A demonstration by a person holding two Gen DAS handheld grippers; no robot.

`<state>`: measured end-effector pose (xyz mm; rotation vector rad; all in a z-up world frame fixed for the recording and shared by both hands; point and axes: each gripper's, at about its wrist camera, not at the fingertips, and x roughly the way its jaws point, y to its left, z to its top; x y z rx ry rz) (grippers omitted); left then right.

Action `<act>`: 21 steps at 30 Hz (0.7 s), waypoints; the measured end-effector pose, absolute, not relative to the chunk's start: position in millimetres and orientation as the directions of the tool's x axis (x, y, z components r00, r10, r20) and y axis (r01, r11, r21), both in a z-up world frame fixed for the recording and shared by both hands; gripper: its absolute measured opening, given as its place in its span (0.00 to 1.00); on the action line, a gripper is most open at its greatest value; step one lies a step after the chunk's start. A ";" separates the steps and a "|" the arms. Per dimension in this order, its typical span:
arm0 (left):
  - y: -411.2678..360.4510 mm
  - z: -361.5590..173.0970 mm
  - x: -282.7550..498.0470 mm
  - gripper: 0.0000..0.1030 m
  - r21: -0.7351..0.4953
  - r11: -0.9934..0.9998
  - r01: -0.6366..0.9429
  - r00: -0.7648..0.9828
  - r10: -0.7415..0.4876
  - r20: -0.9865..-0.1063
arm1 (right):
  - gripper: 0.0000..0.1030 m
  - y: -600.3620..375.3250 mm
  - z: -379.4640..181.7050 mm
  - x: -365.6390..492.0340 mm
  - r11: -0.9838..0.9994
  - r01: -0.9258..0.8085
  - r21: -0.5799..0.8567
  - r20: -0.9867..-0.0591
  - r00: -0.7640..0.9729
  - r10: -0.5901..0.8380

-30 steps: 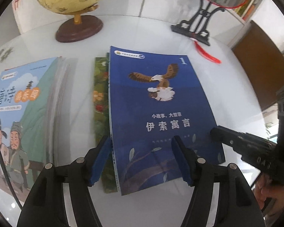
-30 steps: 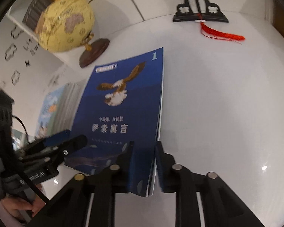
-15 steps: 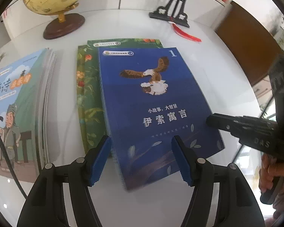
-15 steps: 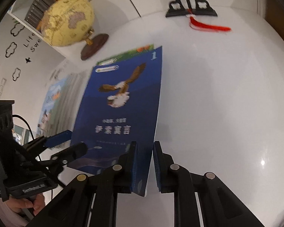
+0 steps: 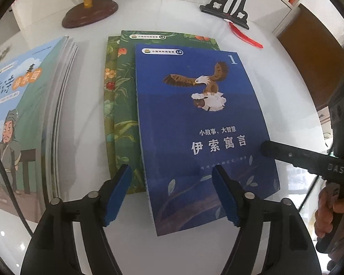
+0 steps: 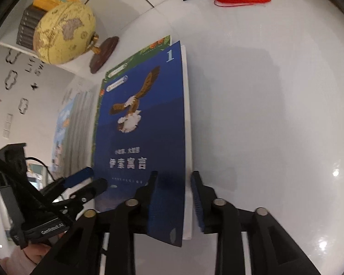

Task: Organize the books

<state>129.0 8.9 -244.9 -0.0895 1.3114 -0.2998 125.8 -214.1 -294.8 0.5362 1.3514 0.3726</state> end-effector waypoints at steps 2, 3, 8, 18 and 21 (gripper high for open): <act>5.8 -245.6 129.8 0.70 -0.246 0.953 0.175 0.219 -0.282 -0.934 | 0.44 -215.0 -295.9 124.4 0.791 0.060 0.609 -0.783 0.204 0.587; 4.4 -245.3 129.5 0.70 -0.270 0.946 0.178 0.214 -0.305 -0.928 | 0.49 -214.1 -296.2 123.5 0.781 0.060 0.622 -0.773 0.210 0.599; 0.6 -245.2 128.4 0.70 -0.273 0.945 0.180 0.219 -0.309 -0.926 | 0.54 -218.3 -300.7 120.6 0.730 0.027 0.683 -0.716 0.220 0.662; -17.8 -247.8 121.2 0.70 -0.129 0.951 0.283 0.242 -0.201 -0.949 | 0.37 -234.9 -313.9 101.9 0.630 0.099 0.770 -0.637 0.180 0.750; 2.0 -242.0 128.4 0.61 -0.252 0.953 0.170 0.222 -0.286 -0.932 | 0.35 -236.9 -317.5 102.9 0.601 0.138 0.787 -0.616 0.199 0.762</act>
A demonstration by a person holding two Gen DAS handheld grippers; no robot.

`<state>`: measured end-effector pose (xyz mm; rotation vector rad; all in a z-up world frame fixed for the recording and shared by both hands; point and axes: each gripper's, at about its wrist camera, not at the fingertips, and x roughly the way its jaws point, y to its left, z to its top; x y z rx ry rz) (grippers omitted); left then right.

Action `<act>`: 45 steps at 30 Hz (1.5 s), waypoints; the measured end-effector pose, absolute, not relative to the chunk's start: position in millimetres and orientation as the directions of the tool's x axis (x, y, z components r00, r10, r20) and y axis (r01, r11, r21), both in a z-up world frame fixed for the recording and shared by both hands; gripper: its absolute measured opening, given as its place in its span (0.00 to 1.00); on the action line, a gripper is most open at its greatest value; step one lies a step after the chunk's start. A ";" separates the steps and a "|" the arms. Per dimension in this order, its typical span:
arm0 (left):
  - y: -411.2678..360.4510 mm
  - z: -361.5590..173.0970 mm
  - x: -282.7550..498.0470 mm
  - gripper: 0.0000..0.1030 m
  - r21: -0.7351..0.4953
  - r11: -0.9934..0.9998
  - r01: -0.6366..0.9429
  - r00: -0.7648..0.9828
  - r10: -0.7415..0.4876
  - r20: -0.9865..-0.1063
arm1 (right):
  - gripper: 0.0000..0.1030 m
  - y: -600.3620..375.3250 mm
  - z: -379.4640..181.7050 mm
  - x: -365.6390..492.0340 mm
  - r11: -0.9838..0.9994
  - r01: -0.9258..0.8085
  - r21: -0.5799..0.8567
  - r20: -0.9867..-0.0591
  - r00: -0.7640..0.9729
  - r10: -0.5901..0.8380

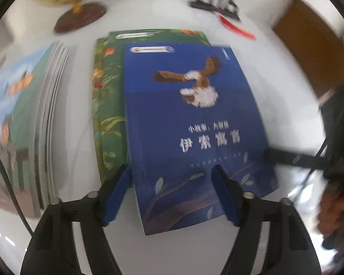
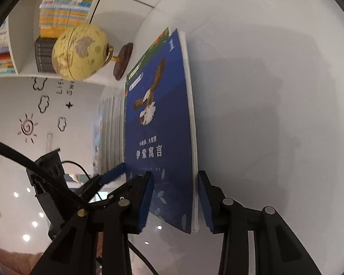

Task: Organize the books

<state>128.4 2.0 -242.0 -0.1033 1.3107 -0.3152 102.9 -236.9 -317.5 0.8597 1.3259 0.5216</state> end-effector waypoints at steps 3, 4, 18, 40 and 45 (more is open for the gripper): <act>20.8 -228.2 127.9 0.58 -0.366 0.924 0.109 0.268 -0.382 -0.885 | 0.25 -226.7 -302.1 102.9 0.722 0.048 0.690 -0.715 0.200 0.670; 24.3 -223.1 126.2 0.56 -0.389 0.915 0.112 0.287 -0.404 -0.868 | 0.20 -224.9 -297.3 102.1 0.734 0.026 0.678 -0.723 0.205 0.660; 10.6 -191.0 115.3 0.27 -0.252 0.934 0.252 0.372 -0.334 -0.866 | 0.12 -197.2 -248.7 101.4 0.801 -0.198 0.565 -0.752 0.276 0.599; 28.4 -170.7 118.6 0.27 -0.405 0.882 0.240 0.386 -0.469 -0.794 | 0.12 -171.4 -205.5 87.5 0.830 -0.304 0.467 -0.752 0.358 0.554; 37.9 -156.8 119.8 0.27 -0.420 0.877 0.232 0.421 -0.480 -0.770 | 0.12 -170.3 -190.4 88.1 0.826 -0.318 0.465 -0.732 0.386 0.561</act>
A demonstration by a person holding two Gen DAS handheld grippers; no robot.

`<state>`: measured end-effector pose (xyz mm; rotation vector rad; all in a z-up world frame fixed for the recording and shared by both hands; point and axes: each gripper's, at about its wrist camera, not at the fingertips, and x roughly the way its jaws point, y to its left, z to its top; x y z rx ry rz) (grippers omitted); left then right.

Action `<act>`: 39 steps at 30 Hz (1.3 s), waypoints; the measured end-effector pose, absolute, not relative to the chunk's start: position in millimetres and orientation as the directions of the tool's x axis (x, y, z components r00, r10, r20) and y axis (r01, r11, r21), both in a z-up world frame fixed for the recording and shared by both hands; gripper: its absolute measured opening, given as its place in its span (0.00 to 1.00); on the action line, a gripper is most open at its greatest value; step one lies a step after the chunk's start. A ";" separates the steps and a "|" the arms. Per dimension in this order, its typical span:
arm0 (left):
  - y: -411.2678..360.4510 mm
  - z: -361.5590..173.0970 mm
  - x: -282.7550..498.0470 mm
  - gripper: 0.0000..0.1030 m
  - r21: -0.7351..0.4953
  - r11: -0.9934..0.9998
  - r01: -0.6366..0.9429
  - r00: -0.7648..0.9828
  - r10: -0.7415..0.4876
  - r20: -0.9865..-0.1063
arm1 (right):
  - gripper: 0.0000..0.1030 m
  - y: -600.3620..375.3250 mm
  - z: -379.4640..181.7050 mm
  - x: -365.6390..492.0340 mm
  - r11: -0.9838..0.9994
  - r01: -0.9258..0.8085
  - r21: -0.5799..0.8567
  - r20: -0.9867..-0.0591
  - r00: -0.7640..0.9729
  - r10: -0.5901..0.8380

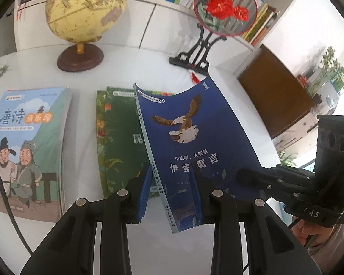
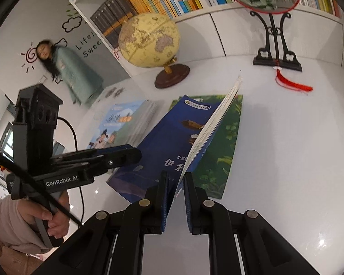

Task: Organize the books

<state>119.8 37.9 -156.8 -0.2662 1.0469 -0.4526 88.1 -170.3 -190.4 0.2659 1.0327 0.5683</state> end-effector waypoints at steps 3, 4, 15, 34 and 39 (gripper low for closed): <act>47.3 -146.5 119.2 0.27 -0.417 0.881 0.223 0.453 -0.472 -0.756 | 0.12 -163.5 -177.7 91.2 0.822 -0.344 0.453 -0.720 0.403 0.565; 53.7 -142.7 119.2 0.27 -0.416 0.883 0.217 0.466 -0.468 -0.751 | 0.12 -161.1 -175.0 92.2 0.821 -0.351 0.450 -0.717 0.405 0.567; 145.7 -134.1 115.2 0.27 -0.397 0.912 0.103 0.566 -0.382 -0.730 | 0.13 -79.6 -157.7 111.7 0.766 -0.449 0.460 -0.681 0.374 0.629; 266.1 -166.0 118.7 0.28 -0.355 0.935 0.013 0.567 -0.299 -0.767 | 0.14 69.8 -186.8 128.6 0.726 -0.477 0.496 -0.685 0.299 0.664; 277.3 -178.7 121.4 0.28 -0.358 0.934 -0.002 0.556 -0.297 -0.776 | 0.14 72.2 -200.6 133.4 0.759 -0.427 0.491 -0.717 0.298 0.630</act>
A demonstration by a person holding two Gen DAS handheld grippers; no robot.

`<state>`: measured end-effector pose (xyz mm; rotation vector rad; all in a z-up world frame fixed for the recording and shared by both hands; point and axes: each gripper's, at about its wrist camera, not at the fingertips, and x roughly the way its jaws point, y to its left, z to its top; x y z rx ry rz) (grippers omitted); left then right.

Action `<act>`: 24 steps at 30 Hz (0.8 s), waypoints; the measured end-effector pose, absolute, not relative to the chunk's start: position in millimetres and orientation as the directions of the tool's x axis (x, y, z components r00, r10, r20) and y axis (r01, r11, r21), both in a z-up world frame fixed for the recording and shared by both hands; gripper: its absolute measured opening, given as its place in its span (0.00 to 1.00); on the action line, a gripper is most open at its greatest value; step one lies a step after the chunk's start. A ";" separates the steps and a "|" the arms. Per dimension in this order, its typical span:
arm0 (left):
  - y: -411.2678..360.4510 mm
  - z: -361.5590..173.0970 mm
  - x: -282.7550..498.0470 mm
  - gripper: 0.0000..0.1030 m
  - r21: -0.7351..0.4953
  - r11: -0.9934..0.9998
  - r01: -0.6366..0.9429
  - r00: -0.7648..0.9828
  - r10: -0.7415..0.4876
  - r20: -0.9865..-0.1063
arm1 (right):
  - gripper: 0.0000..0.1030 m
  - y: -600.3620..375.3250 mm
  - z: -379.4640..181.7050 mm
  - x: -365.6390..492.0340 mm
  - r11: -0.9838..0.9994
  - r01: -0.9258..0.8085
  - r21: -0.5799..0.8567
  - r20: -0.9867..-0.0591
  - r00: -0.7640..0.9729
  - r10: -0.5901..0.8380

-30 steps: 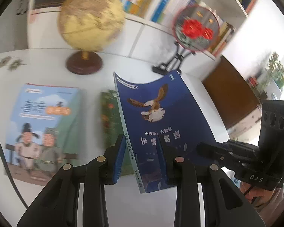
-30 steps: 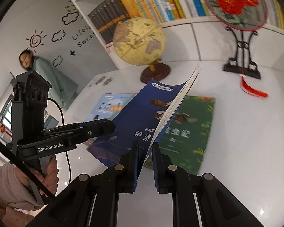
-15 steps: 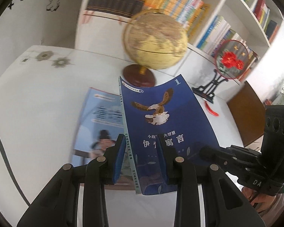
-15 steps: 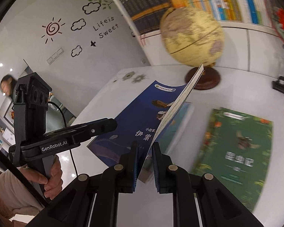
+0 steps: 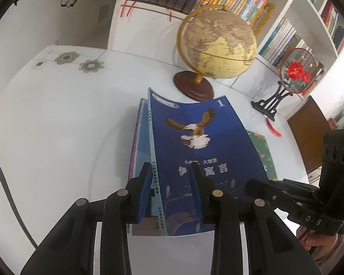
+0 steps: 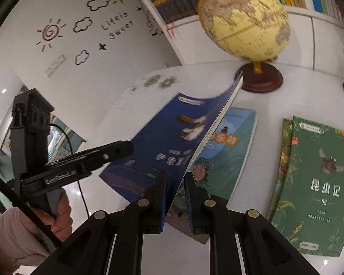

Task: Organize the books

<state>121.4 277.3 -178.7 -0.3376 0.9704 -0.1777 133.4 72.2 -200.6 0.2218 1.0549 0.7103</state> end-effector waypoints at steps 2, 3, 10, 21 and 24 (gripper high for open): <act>281.6 -185.1 121.8 0.28 -0.366 0.930 -0.012 0.544 -0.301 -0.783 | 0.14 68.3 -210.5 135.6 0.778 -0.383 0.498 -0.734 0.292 0.613; 283.2 -188.9 122.1 0.28 -0.369 0.929 -0.017 0.532 -0.304 -0.790 | 0.14 65.9 -213.9 135.9 0.786 -0.365 0.498 -0.742 0.290 0.605; 288.0 -201.9 121.4 0.31 -0.347 0.936 -0.064 0.515 -0.267 -0.815 | 0.19 63.3 -244.7 137.0 0.827 -0.249 0.504 -0.803 0.219 0.554; 282.3 -187.0 122.1 0.42 -0.250 0.963 -0.103 0.483 -0.171 -0.859 | 0.50 34.4 -241.7 132.5 0.883 -0.182 0.432 -0.843 0.266 0.467; 266.2 -169.9 128.2 0.42 -0.290 0.955 -0.060 0.506 -0.221 -0.834 | 0.50 12.7 -243.8 129.3 0.882 -0.138 0.450 -0.837 0.278 0.471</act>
